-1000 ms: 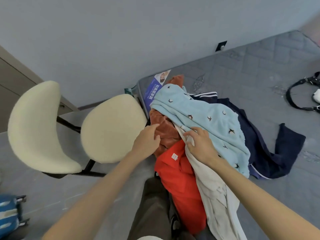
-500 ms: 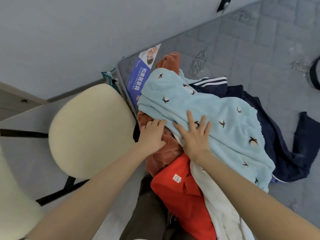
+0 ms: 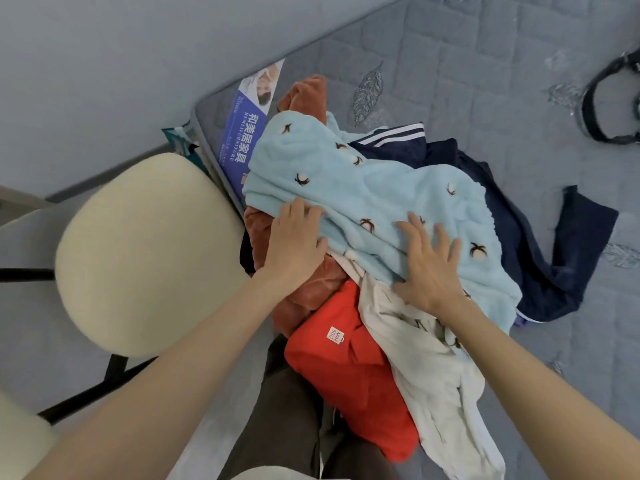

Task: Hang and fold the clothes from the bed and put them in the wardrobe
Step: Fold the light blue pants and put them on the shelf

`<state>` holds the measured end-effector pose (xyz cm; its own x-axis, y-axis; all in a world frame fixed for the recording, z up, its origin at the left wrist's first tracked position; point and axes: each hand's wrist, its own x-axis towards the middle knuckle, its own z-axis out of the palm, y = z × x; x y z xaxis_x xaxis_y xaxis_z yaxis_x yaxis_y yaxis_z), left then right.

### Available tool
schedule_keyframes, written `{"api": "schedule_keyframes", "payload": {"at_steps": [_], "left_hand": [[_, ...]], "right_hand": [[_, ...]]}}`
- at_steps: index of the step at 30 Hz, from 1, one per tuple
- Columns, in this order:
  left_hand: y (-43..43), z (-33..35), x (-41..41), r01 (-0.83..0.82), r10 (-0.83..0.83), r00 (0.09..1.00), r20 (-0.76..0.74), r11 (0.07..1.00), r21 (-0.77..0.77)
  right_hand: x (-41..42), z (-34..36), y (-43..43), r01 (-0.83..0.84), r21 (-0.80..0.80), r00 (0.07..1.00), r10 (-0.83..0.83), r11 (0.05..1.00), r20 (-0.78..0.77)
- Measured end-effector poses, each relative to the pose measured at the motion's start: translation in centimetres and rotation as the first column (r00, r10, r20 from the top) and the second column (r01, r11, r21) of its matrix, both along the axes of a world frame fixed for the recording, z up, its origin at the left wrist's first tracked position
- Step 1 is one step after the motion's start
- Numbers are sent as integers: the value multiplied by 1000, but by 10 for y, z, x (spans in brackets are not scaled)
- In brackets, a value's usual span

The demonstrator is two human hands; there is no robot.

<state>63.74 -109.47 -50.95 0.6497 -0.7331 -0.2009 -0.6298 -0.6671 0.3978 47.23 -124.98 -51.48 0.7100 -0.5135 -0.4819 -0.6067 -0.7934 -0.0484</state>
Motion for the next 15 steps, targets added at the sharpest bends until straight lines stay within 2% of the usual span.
{"api": "schedule_keyframes", "payload": {"at_steps": [1,3,5,8,10,12,15], "left_hand": [[-3,3,-5,6,-6,1000,-1,1000,0],[-5,8,-16,29,-29,1000,-9,1000,-5],[-3,11,-26,58,-59,998,-17,998,-32],[5,20,-37,72,-80,995,-56,988,-133],[13,32,-45,68,-83,994,-68,978,-195],[22,47,-55,57,-71,996,-49,971,-234],[37,68,-76,76,-75,997,15,949,-307]], "right_hand": [[-11,0,-4,84,-34,995,-86,996,-49],[-26,2,-13,238,-39,971,-239,971,-17],[-33,5,-17,305,-20,948,-301,952,105],[-31,22,-11,321,16,891,-308,947,333],[-32,40,1,263,140,824,-298,955,481],[-39,57,16,135,250,766,-261,959,587],[-55,85,40,-63,308,717,-172,949,676]]}}
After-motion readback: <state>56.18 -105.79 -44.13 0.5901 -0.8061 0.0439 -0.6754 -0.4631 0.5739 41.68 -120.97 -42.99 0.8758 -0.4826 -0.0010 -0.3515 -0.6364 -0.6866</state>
